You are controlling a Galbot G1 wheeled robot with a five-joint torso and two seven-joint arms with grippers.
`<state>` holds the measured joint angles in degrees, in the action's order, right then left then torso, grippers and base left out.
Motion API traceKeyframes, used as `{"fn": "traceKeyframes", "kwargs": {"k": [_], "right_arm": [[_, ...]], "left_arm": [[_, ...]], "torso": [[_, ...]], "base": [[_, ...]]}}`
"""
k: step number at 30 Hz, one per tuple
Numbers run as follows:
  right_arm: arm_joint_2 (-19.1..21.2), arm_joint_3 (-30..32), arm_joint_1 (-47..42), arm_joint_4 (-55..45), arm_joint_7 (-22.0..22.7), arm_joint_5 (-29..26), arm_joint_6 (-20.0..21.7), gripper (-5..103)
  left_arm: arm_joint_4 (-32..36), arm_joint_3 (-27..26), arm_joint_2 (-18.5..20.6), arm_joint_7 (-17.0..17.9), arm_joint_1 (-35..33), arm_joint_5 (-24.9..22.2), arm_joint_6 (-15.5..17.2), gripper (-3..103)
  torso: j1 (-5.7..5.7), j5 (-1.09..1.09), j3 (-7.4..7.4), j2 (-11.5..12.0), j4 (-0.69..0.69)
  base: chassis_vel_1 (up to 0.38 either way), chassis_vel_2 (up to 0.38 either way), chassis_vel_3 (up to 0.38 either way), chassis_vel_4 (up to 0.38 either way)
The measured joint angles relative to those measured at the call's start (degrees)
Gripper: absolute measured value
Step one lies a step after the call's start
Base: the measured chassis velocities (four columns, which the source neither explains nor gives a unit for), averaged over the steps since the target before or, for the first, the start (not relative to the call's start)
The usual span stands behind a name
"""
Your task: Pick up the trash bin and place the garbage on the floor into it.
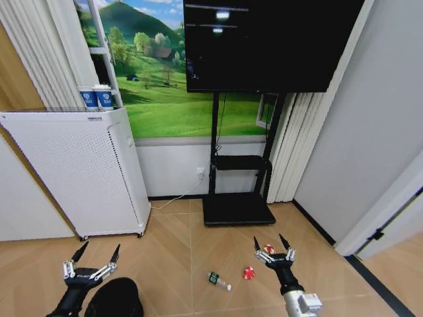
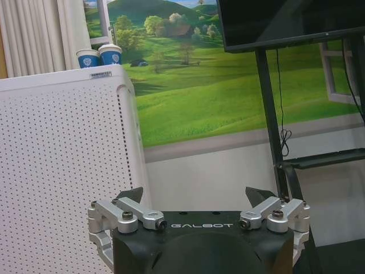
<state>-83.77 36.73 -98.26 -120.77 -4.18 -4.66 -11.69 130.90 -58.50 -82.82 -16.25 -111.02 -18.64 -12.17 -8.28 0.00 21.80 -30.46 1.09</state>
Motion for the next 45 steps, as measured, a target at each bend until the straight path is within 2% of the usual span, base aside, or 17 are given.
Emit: {"fn": "traceKeyframes", "kwargs": {"k": [13,21,45], "right_arm": [[-0.23,0.12,-0.17,0.00,0.00,-0.09,0.00,100],[-0.57,0.57,-0.24,-0.05,-0.17,-0.44,-0.01,100],[-1.18,0.47,-0.39,0.15,-0.52,-0.09,-0.15,100]], "left_arm": [[0.19,0.13,0.27,-0.01,0.05,0.09,0.00,98],[0.19,0.49,0.33,-0.10,0.43,0.01,0.01,98],[-0.09,0.86,0.15,-0.38,0.52,0.26,-0.42,98]], "torso": [[0.61,0.00,-0.96,1.56,0.00],[1.84,0.00,-3.00,4.83,0.00],[3.89,0.00,-6.56,10.45,0.00]], "base": [[0.000,0.000,0.000,0.000],[0.000,0.000,0.000,0.000],[0.000,0.000,0.000,0.000]]}}
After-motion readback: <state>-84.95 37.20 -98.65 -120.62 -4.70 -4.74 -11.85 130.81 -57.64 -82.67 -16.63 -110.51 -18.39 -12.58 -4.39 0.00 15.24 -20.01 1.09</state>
